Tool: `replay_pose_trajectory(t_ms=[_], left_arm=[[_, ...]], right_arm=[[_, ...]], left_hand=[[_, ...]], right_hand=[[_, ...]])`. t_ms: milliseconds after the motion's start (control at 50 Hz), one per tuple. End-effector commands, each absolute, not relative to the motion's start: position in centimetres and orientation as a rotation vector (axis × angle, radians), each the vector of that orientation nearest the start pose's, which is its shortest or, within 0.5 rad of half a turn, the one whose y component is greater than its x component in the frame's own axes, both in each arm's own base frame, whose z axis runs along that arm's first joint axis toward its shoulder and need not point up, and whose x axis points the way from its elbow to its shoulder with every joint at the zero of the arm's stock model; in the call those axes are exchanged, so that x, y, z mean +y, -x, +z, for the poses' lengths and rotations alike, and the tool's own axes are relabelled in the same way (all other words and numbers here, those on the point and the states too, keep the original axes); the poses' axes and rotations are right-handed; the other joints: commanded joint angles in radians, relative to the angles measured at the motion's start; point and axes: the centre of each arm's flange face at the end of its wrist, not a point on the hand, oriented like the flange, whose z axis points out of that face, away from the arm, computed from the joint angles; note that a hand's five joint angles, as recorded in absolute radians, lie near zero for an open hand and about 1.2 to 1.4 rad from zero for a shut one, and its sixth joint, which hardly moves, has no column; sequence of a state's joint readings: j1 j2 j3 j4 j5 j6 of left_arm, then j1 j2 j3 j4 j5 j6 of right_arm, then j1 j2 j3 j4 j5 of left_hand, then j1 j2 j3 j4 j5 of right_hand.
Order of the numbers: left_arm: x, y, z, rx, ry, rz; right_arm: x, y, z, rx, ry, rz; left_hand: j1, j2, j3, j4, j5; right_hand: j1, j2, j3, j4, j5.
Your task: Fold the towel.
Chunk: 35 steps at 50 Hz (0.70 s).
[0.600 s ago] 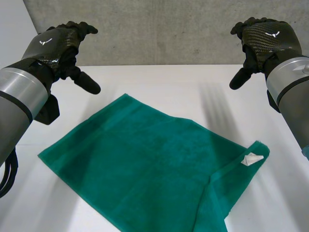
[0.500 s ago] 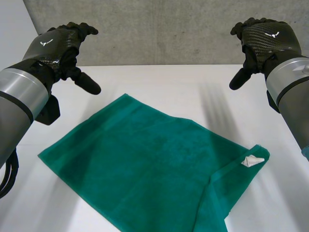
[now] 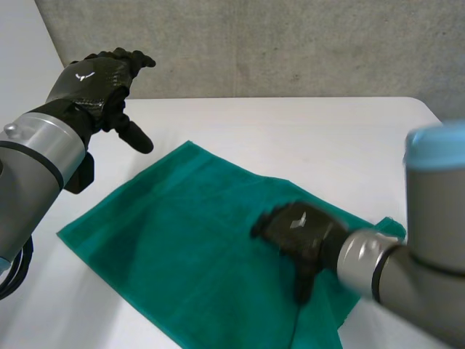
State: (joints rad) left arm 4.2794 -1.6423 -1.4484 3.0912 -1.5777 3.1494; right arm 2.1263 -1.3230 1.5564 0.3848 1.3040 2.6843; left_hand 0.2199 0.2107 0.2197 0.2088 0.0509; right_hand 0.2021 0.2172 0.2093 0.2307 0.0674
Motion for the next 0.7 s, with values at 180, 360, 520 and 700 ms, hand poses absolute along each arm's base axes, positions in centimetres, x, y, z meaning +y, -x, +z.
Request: replay_pose_trajectory(t_ms=[180, 360, 520, 700], left_arm=[[-23.8, 25.9, 31.3, 2.421, -0.546, -2.39], [-23.7, 26.3, 30.5, 2.435, -0.563, -2.379], [-23.6, 26.2, 30.4, 2.428, -0.544, -2.373], [-23.6, 26.2, 30.4, 2.427, -0.535, -2.368]], right_arm=[[-8.0, -26.2, 15.9, 1.955, 1.489, -1.013], [-6.9, -25.5, 14.6, 1.941, 1.529, -1.005], [-6.9, -25.3, 14.1, 1.931, 1.541, -1.044], [-7.4, -25.4, 13.3, 1.905, 1.558, -1.135]], left_hand=[[-0.033, -0.024, -0.033, -0.022, -0.038], [-0.033, -0.024, -0.033, -0.022, -0.038], [-0.033, -0.024, -0.033, -0.022, -0.038], [-0.033, -0.024, -0.033, -0.022, -0.038]], right_hand=[[-0.028, -0.043, -0.035, -0.056, -0.067], [-0.028, -0.043, -0.035, -0.056, -0.067], [-0.003, -0.018, -0.01, -0.031, -0.043], [0.141, 0.126, 0.134, 0.112, 0.101]])
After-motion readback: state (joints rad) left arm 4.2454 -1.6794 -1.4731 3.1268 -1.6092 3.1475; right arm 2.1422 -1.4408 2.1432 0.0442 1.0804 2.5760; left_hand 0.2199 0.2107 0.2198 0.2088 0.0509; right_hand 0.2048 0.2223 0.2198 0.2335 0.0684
